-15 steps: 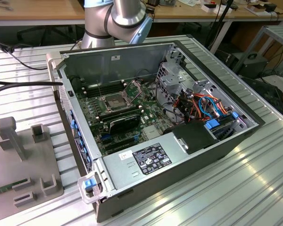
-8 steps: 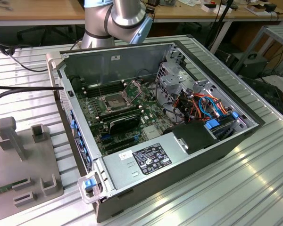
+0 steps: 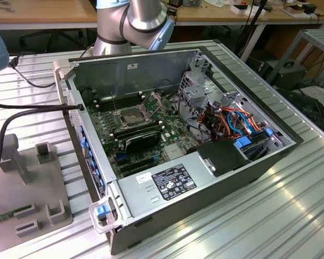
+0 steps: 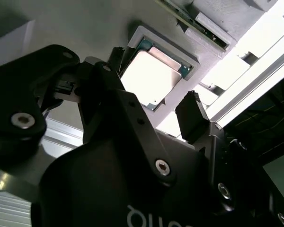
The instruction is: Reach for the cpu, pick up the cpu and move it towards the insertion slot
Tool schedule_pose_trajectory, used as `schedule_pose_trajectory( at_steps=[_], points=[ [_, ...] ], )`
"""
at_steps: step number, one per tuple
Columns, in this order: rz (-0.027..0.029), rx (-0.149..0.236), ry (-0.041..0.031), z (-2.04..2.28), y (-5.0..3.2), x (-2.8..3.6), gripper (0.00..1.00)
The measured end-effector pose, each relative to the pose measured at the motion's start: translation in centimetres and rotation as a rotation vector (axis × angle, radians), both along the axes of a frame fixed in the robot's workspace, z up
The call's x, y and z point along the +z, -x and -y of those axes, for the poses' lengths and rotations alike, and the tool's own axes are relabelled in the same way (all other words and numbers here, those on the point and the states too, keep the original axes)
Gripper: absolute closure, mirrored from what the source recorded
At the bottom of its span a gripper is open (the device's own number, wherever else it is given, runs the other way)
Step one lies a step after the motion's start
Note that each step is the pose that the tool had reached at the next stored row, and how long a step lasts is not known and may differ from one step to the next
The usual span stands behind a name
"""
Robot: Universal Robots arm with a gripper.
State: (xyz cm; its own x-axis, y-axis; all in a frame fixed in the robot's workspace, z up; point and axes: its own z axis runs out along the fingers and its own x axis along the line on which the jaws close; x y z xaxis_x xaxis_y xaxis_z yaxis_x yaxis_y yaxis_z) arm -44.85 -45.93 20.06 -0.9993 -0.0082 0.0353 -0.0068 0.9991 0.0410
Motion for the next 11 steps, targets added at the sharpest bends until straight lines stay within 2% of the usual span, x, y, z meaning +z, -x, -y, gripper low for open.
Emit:
schedule_pose_trajectory(
  at_steps=[5, 7, 11],
  points=[
    [-0.0004, -0.003, 0.0000, -0.52, 0.00, -0.78, 0.28],
    [-0.0008, -0.006, 0.0001, -0.58, 0.00, -1.12, 0.28],
    [-0.0011, -0.006, 0.0005, -0.59, 0.00, -1.35, 0.28]
  ],
)
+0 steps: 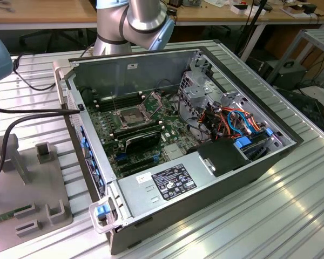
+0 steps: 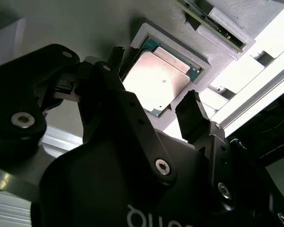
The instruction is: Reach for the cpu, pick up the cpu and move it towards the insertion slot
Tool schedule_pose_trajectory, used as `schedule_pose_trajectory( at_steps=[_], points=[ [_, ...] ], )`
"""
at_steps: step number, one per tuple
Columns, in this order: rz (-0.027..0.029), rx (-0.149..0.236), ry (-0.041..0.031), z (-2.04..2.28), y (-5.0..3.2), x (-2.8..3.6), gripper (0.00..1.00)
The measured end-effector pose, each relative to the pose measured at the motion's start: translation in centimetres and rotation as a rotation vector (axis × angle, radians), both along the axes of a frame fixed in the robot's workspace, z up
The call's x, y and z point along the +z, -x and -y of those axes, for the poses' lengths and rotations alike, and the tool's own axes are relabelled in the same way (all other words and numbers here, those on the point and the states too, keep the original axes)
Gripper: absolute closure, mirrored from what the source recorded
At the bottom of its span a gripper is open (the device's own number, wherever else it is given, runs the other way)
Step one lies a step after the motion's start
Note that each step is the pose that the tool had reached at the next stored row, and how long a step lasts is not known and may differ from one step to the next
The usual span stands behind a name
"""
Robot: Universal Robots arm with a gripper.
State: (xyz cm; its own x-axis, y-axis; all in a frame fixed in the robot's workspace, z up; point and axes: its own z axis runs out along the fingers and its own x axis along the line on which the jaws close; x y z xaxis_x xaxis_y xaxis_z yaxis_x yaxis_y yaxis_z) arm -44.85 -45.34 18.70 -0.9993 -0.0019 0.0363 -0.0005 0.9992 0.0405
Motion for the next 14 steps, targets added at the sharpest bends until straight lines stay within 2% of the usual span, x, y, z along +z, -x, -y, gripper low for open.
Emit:
schedule_pose_trajectory(
  at_steps=[3, 4, 9, 10, 11, 14],
  points=[
    [0.0001, 0.000, 0.0000, -0.01, 0.00, -0.01, 0.29],
    [0.0001, 0.000, -0.0001, 0.00, 0.00, -0.02, 0.36],
    [0.0004, 0.000, -0.0003, -0.01, 0.00, -0.03, 0.36],
    [0.0003, 0.000, -0.0002, -0.01, 0.00, -0.02, 0.38],
    [0.0003, 0.000, -0.0001, -0.01, 0.00, -0.01, 0.45],
    [0.0002, 0.000, -0.0001, 0.00, 0.00, 0.11, 0.45]
  ],
)
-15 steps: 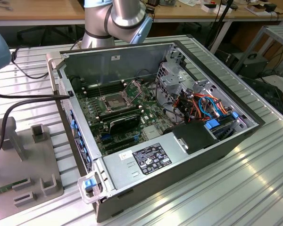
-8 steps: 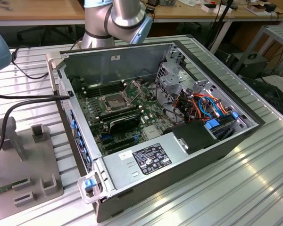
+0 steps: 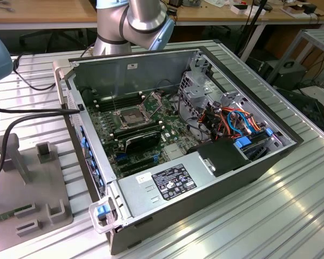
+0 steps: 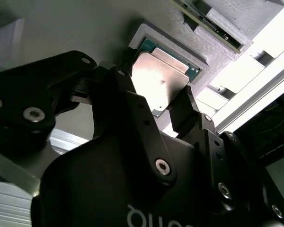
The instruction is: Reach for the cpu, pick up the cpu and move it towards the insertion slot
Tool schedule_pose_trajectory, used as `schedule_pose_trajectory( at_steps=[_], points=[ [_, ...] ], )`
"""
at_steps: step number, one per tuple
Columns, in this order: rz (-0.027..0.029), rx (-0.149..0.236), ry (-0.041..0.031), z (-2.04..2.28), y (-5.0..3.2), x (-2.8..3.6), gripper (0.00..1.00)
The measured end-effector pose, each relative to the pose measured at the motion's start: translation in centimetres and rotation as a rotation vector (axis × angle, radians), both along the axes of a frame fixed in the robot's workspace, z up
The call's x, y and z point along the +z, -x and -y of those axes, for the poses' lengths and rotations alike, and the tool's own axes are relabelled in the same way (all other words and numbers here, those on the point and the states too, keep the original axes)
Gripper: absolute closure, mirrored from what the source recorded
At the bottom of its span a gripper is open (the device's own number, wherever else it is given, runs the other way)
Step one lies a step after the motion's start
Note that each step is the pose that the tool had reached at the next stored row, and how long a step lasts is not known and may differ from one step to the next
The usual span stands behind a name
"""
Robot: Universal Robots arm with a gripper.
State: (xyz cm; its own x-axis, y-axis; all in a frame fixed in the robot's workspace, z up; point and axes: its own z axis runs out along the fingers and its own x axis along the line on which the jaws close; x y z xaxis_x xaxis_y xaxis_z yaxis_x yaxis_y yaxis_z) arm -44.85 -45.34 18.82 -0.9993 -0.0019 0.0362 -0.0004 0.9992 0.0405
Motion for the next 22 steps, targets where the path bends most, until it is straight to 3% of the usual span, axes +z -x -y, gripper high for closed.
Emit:
schedule_pose_trajectory(
  at_steps=[12, 19, 22],
  points=[
    [0.0000, 0.000, 0.0000, 0.00, 0.00, 0.85, 0.45],
    [0.0000, 0.000, 0.0000, 0.00, 0.00, 1.80, 0.45],
    [0.0002, 0.000, -0.0002, 0.00, 0.00, 1.86, 0.45]
  ],
)
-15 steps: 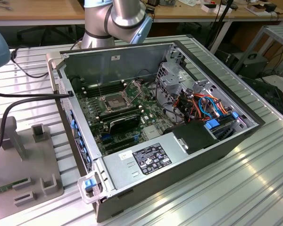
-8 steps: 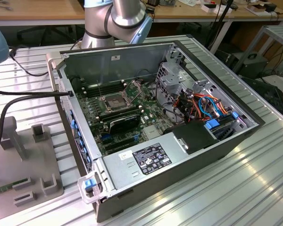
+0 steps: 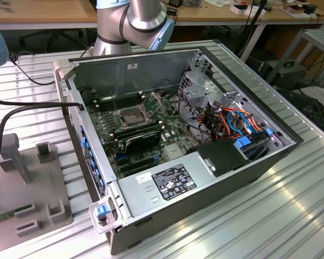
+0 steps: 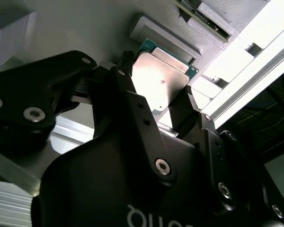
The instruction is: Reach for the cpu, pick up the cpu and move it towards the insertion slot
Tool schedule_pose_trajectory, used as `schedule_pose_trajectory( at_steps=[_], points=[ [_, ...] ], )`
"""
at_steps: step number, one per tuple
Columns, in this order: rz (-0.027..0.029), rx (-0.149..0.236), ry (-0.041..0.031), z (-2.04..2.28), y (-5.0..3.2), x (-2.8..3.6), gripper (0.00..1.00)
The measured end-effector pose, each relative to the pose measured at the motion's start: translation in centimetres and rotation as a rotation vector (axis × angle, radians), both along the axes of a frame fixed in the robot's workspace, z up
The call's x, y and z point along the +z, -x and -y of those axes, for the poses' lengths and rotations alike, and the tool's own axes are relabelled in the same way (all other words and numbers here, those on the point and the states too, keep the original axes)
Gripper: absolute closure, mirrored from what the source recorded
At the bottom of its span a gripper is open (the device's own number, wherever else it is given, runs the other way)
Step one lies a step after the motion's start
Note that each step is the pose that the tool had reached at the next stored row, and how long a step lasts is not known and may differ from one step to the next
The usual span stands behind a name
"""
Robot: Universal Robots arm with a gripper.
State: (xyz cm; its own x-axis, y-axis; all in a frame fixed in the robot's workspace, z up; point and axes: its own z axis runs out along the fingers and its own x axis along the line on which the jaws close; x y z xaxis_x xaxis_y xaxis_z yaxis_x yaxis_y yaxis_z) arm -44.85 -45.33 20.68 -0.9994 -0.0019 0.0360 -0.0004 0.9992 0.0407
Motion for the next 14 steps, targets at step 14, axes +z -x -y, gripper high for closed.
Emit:
schedule_pose_trajectory(
  at_steps=[14],
  points=[
    [-0.0002, 0.000, 0.0001, 0.00, 0.00, 0.42, 0.45]
  ],
)
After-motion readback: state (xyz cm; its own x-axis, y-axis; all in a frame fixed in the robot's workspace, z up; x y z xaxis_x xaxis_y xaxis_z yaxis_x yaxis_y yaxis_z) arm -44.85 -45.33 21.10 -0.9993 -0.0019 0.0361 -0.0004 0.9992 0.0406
